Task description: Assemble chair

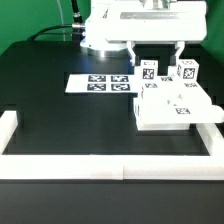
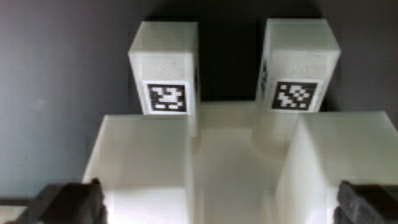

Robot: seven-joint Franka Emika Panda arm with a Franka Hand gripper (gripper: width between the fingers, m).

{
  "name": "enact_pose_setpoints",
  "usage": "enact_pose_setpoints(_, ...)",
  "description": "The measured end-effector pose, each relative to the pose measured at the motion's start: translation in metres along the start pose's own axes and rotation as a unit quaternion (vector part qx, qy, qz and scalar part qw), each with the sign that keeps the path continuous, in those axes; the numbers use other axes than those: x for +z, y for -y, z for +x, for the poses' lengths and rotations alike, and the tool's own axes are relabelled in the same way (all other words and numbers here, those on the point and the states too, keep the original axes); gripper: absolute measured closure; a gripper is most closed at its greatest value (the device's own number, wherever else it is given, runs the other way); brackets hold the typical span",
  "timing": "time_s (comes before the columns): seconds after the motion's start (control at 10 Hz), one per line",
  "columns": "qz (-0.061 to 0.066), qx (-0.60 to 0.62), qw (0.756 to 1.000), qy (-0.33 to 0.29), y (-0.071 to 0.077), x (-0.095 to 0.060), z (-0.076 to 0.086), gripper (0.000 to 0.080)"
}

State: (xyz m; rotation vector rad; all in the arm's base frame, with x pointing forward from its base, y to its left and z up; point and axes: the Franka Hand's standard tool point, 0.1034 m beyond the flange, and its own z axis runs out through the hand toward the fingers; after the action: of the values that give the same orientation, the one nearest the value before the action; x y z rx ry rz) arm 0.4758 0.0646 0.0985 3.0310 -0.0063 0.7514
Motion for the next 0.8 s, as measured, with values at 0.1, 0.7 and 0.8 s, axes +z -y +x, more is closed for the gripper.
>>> enact_pose_setpoints(0.1, 0.0, 0.001, 1.0, 0.0, 0.0, 0.0, 0.002, 0.0151)
enact_pose_setpoints(0.7, -0.002, 0.004, 1.0, -0.004, -0.002, 0.007, 0.013, 0.0151)
enact_pose_setpoints(0.8, -0.002, 0.005, 1.0, -0.007, -0.001, 0.009, 0.017, 0.0151)
